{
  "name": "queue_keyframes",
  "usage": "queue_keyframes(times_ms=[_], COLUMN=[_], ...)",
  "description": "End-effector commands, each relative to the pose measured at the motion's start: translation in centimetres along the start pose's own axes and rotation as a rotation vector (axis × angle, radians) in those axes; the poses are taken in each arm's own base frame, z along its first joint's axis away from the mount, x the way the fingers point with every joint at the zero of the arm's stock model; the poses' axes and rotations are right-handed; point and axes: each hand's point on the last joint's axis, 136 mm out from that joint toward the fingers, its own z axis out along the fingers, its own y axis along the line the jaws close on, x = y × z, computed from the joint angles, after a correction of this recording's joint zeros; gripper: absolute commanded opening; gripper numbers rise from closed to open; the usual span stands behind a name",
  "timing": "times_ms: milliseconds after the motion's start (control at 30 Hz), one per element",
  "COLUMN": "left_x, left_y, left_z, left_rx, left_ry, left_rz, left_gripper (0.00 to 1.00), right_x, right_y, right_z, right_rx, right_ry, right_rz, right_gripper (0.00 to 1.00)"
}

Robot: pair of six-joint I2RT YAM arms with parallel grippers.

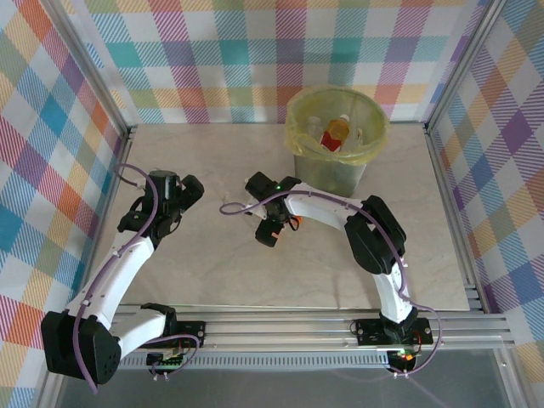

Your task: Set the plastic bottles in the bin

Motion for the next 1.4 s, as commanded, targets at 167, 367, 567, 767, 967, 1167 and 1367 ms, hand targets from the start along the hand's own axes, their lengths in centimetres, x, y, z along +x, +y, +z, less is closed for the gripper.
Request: queue_keyframes(times_ms=[167,367,567,767,967,1167,1367], left_x=[-0.3,-0.2,-0.3,-0.9,-1.2,-1.4,-1.5], left_y=[0.5,0.7,0.8,1.6,2.2,2.7,3.0], left_z=[0.1,0.1,0.0,-0.5,-0.8,-0.8,-1.1], left_rx=[-0.002,-0.005,-0.011,-0.042,-0.056,-0.071,-0.081], left_ry=[-0.011,-0.012,-0.017,-0.041,-0.051,-0.057,-0.065], left_rz=[-0.024,-0.026,-0.026,-0.030,-0.033,-0.033,-0.035], left_gripper=[1.00,1.00,1.00,1.00,1.00,1.00,1.00], right_x=[0.5,1.0,1.5,1.5,1.4,1.4,1.4], right_y=[2.9,4.1,4.7,4.8,5.1,5.3,5.8], right_z=[0.6,1.0,1.6,2.3,2.9,3.3,2.7], right_rx=[-0.077,-0.118,-0.140,-0.143,-0.155,-0.169,-0.176], right_ry=[0.034,0.060,0.085,0.094,0.100,0.107,0.091], right_rz=[-0.038,-0.030,-0.021,-0.013,-0.008,0.007,0.019], right_gripper=[0.97,0.94,0.91,0.86,0.80,0.69,0.57])
